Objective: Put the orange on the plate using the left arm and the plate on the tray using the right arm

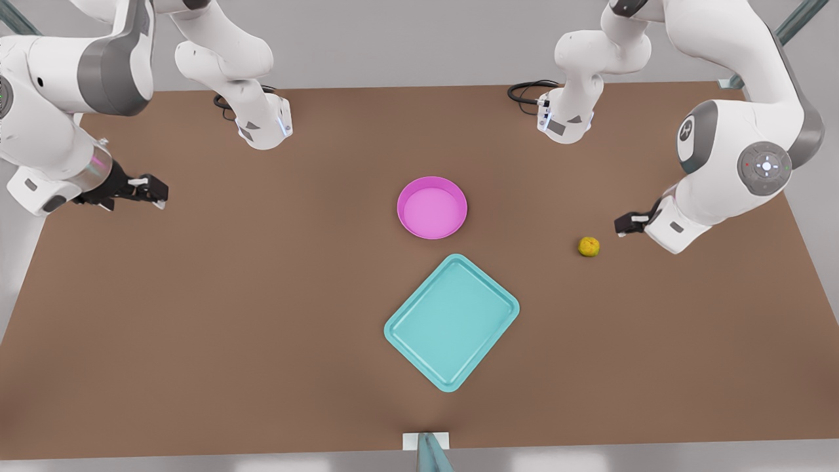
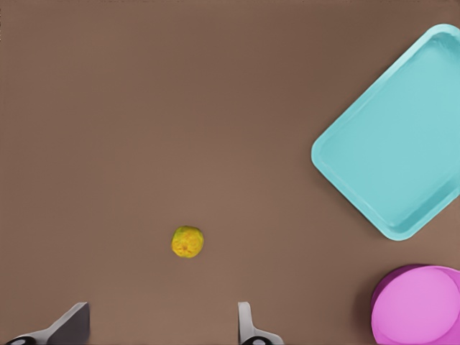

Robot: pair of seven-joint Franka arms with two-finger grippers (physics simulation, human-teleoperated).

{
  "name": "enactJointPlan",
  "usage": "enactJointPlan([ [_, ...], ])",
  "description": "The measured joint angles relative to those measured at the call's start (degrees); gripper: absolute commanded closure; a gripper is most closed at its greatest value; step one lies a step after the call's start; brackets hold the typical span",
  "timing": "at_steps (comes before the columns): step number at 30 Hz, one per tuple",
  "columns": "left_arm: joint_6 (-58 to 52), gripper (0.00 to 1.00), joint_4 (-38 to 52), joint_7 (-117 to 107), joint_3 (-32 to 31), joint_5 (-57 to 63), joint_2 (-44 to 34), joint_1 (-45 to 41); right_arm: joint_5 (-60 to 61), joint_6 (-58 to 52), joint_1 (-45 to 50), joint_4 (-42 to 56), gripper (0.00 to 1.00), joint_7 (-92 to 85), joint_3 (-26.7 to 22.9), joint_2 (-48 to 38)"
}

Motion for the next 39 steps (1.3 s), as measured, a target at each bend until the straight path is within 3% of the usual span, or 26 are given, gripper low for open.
enactJointPlan([
  [4,0.8,0.0,-3.3,0.0,0.3,0.1,5.7,-0.1,0.1,1.9,0.6,-0.1,0.0,-0.6,0.0,0.1],
  [8,9.9,0.0,-25.7,-0.1,1.4,0.5,7.2,-0.6,0.1,2.8,0.4,-0.1,0.0,-1.1,0.0,0.2],
  [12,22.2,0.0,-36.8,0.2,3.3,0.7,7.6,-0.6,0.2,3.3,0.2,-0.1,0.0,-1.5,0.0,0.5],
  [23,40.6,0.0,-42.4,3.6,4.5,0.8,10.7,-0.5,0.5,3.5,0.4,-0.3,0.0,-2.1,0.0,1.0],
  [39,45.5,0.0,-43.8,6.9,6.8,1.1,12.2,-0.4,0.6,3.5,0.3,-0.6,0.0,-2.5,0.0,1.6],
])
